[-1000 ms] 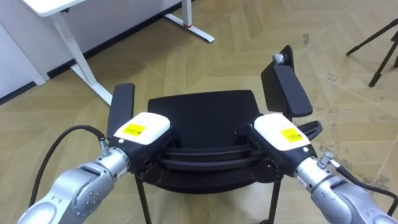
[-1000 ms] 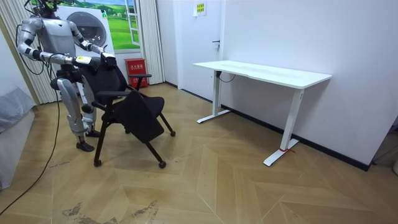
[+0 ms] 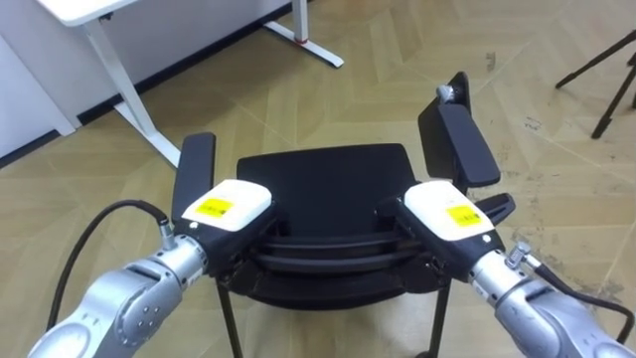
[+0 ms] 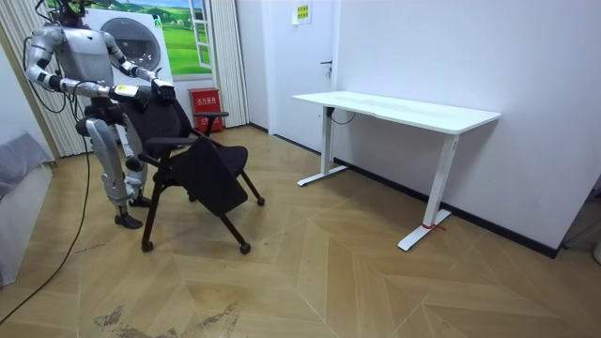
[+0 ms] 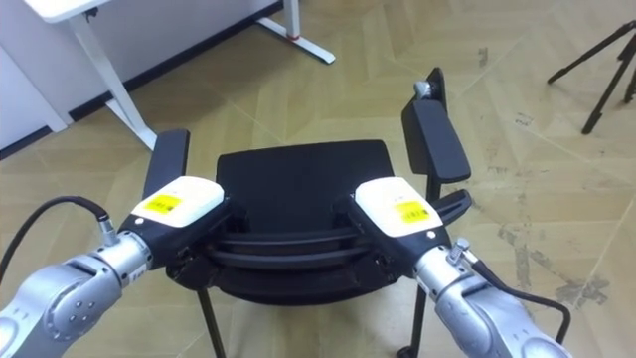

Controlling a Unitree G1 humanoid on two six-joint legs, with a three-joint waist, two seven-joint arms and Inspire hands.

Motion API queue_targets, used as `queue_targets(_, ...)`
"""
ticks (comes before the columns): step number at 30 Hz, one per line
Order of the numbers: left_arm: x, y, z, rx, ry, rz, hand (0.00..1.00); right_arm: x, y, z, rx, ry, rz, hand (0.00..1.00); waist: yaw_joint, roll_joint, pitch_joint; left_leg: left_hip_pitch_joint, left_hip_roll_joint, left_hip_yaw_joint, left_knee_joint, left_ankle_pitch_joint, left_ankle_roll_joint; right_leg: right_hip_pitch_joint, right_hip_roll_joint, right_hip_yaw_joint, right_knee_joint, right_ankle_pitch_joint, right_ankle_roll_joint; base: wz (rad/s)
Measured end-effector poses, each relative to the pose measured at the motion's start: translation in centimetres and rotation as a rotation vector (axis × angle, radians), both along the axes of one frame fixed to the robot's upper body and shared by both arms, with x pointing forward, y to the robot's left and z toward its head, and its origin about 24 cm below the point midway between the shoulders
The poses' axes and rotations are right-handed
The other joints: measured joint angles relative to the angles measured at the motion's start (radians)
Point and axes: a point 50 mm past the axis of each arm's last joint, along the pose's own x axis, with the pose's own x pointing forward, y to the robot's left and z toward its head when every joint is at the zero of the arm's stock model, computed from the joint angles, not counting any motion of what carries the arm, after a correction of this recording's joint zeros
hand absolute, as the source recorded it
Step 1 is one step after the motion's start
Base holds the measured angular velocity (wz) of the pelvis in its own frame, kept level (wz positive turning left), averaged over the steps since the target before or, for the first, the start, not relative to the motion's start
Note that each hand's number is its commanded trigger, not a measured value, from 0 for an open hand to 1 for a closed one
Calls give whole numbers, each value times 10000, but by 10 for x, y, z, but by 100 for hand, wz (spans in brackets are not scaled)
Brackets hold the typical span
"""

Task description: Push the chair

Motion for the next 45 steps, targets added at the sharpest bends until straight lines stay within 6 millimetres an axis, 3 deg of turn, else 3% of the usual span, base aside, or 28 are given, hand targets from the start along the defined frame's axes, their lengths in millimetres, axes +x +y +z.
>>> queue_targets(4,0,2,-3,36,162,48,100,-1,2,-3,13,191,24,100,53,-1,19,-639,340,64,2016,-422,-76,-29,5,-116,773,-569,-174,6)
queue_targets(5,-1,2,-4,41,203,69,100,-1,2,-3,25,230,59,100,60,-11,24,-706,382,140,2314,-432,-69,-24,4,-106,853,-670,-207,5)
queue_targets(7,-3,3,-6,4,325,115,100,0,3,-5,-3,294,179,100,28,53,38,-1092,728,463,3556,-428,-68,67,103,-114,1213,-973,-350,2)
queue_targets(9,-3,3,-7,-62,411,103,100,0,2,-5,-1,282,153,100,-4,108,56,-1640,901,421,4415,-463,-35,172,184,-115,1442,-1174,-469,19)
queue_targets(11,-3,1,-7,-173,423,103,100,0,0,-3,-77,231,155,100,-107,53,69,-2196,723,463,4067,-598,99,82,127,-115,1739,-1426,-471,23)
queue_targets(13,-4,-1,-8,-261,468,4,100,-1,-2,-4,-105,272,120,100,-97,-25,74,-3056,446,708,3376,-512,119,42,4,-99,2073,-1757,-428,-6)
queue_targets(14,-5,-2,-9,-289,528,-39,100,-3,-3,-5,-116,324,102,100,-53,-21,48,-3186,457,853,3093,-416,152,98,1,-100,2078,-1817,-431,-24)
queue_targets(15,-8,-3,-11,-339,597,-166,100,-6,-5,-6,-139,387,90,100,18,37,1,-3311,444,889,2529,-9,345,219,3,-73,2118,-1920,-420,-37)
queue_targets(16,-11,-3,-13,-421,677,-284,100,-11,-6,-8,-141,416,49,100,59,66,-32,-3310,334,866,2303,514,430,287,-54,99,2285,-2076,-283,-31)
queue_targets(18,-15,-3,-15,-553,638,-320,100,-13,-8,-8,-163,382,13,100,11,-26,-174,-3051,86,932,2147,749,779,354,-209,264,2410,-2241,-62,-13)
queue_targets(20,-16,-3,-15,-677,419,-284,100,-13,-8,-7,-134,278,-19,100,26,-130,-119,-2911,-56,1060,2120,674,900,436,-381,327,2402,-2294,45,-9)
queue_targets(23,-16,-2,-18,-862,266,-251,100,-13,-9,-7,-207,102,-33,100,-10,-168,-98,-2705,-291,1214,2245,216,1049,650,-680,354,2534,-2475,269,-3)
queue_targets(25,-16,-3,-20,-980,256,-250,100,-12,-9,-6,-332,-4,32,100,-97,-256,-120,-2397,-741,1386,2211,-60,1269,474,-1265,431,3521,-2789,645,-11)
queue_targets(26,-16,-3,-20,-1035,260,-220,100,-11,-9,-5,-364,-64,55,100,-117,-240,-124,-2387,-821,1401,2247,-131,1316,289,-1403,419,4063,-2791,680,-9)
queue_targets(27,-14,-3,-20,-1150,285,-150,100,-8,-9,-2,-428,-184,118,100,-221,-235,-102,-2382,-991,1447,2314,-247,1445,-301,-1741,378,5477,-2540,1068,3)
queue_targets(28,-14,-3,-20,-1176,326,-140,100,-7,-9,-2,-487,-211,136,100,-435,-235,-103,-2272,-1169,1413,2349,-330,1555,-884,-2100,451,6866,-1913,1259,15)
queue_targets(29,-14,-3,-21,-1182,363,-122,100,-6,-9,-2,-500,-196,144,100,-587,-281,-80,-2192,-1259,1352,2339,-375,1618,-1202,-2256,474,7538,-1409,1284,29)
queue_targets(31,-14,-5,-26,-1279,550,-34,100,-7,-11,-6,-558,-13,209,100,-824,-7,-58,-1877,-1255,1251,2308,-601,1789,-2386,-2363,927,9598,1345,1270,12)
queue_targets(32,-14,-4,-26,-1265,539,-48,100,-7,-10,-6,-530,0,213,100,-846,72,-58,-1811,-1257,1271,2311,-652,1847,-2722,-2361,1105,10053,2055,1342,-5)
queue_targets(33,-14,-3,-25,-1244,490,-68,100,-7,-9,-7,-477,16,223,100,-881,-19,4,-1665,-1305,1279,2369,-751,1985,-3507,-2357,1345,11641,2519,1269,4)
queue_targets(34,-13,-4,-26,-1264,499,-25,100,-7,-10,-8,-495,59,213,100,-941,34,20,-1611,-1234,1228,2492,-881,2051,-4243,-2243,1359,13604,2359,1177,9)
queue_targets(36,-9,-4,-25,-1232,483,-73,100,-6,-11,-8,-519,43,199,100,-1023,131,38,-1619,-1122,1088,2532,-955,2098,-5277,-1878,1225,15369,1911,1167,19)
queue_targets(38,-6,-4,-23,-1181,362,-71,100,-4,-9,-8,-527,-81,175,100,-1121,229,63,-1636,-994,1002,2533,-973,2126,-6136,-1520,1242,15735,1434,1170,14)
queue_targets(39,-4,-3,-22,-1104,306,-124,100,-4,-9,-8,-516,-107,176,100,-1106,321,147,-1651,-967,969,2532,-1025,2101,-6589,-1459,1235,15427,1179,1121,7)
queue_targets(41,-3,-3,-21,-1032,270,-196,100,-3,-8,-8,-503,-117,243,100,-1106,315,139,-1630,-963,918,2533,-1131,2061,-6812,-1508,1195,14127,1086,1204,2)
queue_targets(43,-4,-3,-21,-1007,248,-188,100,-4,-7,-9,-470,-118,254,100,-1096,397,111,-1496,-965,817,2606,-1389,1910,-6205,-1487,1057,10799,1067,1231,-2)
queue_targets(44,-4,-3,-22,-1009,243,-177,100,-4,-8,-10,-475,-119,244,100,-1120,412,101,-1452,-964,776,2637,-1467,1870,-5881,-1447,985,9776,1066,1229,6)
queue_targets(45,-3,-3,-21,-1022,207,-186,100,-6,-7,-9,-468,-209,242,100,-1140,389,90,-1379,-976,707,2703,-1609,1824,-5257,-1377,941,7705,1059,1232,20)
